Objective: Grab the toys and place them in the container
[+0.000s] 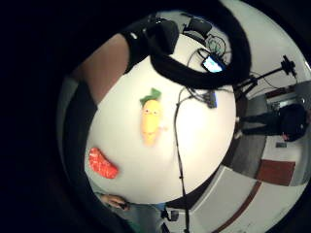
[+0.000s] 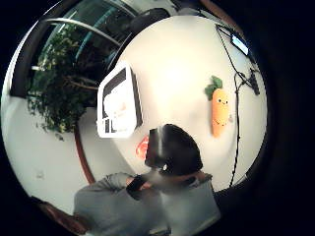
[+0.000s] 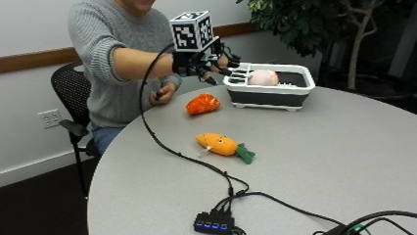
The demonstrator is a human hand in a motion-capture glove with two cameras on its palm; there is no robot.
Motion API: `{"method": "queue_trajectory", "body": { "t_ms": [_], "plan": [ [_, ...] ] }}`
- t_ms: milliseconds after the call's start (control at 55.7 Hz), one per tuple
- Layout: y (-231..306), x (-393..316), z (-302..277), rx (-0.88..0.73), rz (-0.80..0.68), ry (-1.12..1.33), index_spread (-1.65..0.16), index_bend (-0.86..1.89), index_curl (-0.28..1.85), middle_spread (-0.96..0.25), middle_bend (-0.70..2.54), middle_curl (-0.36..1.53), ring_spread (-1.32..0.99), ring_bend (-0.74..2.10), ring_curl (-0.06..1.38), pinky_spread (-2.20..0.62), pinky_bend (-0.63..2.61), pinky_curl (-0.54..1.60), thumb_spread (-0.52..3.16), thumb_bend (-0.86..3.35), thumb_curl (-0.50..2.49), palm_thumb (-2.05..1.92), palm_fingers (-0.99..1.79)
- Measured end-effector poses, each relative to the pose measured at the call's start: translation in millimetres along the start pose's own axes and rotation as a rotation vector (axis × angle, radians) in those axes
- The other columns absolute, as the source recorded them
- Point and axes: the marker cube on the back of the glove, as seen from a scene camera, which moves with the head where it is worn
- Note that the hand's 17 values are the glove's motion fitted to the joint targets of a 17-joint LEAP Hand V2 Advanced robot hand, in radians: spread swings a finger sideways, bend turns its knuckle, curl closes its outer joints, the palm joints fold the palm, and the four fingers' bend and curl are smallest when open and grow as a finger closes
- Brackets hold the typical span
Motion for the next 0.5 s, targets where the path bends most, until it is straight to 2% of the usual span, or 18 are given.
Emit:
{"method": "queue_trajectory", "body": {
  "t_ms": [162, 269, 431, 503],
  "plan": [
    [-11.4, 20.4, 46.3, -0.055, 0.041, -0.021, -0.35, 0.14, 0.32, -0.13, 0.12, 0.25, -0.08, 0.2, 0.42, 0.04, 1.0, 0.32, 1.37, -0.01, 0.39, 0.02, -0.14],
    [-28.6, 49.4, 99.2, -0.138, 0.159, -0.061, -0.35, 0.16, 0.31, -0.13, 0.07, 0.22, -0.08, 0.24, 0.42, 0.05, 1.02, 0.33, 1.38, -0.01, 0.37, 0.03, -0.15],
    [-2.7, 35.6, 192.7, -0.289, 0.205, -0.049, -0.34, 0.13, 0.3, -0.11, 0.06, 0.18, -0.07, 0.27, 0.43, 0.05, 1.07, 0.34, 1.4, 0.0, 0.37, 0.06, -0.22],
    [3.6, 38.9, 216.0, -0.287, 0.221, 0.035, -0.34, 0.14, 0.3, -0.11, 0.08, 0.17, -0.06, 0.2, 0.42, 0.04, 1.08, 0.35, 1.42, 0.0, 0.36, 0.07, -0.25]
  ]
}}
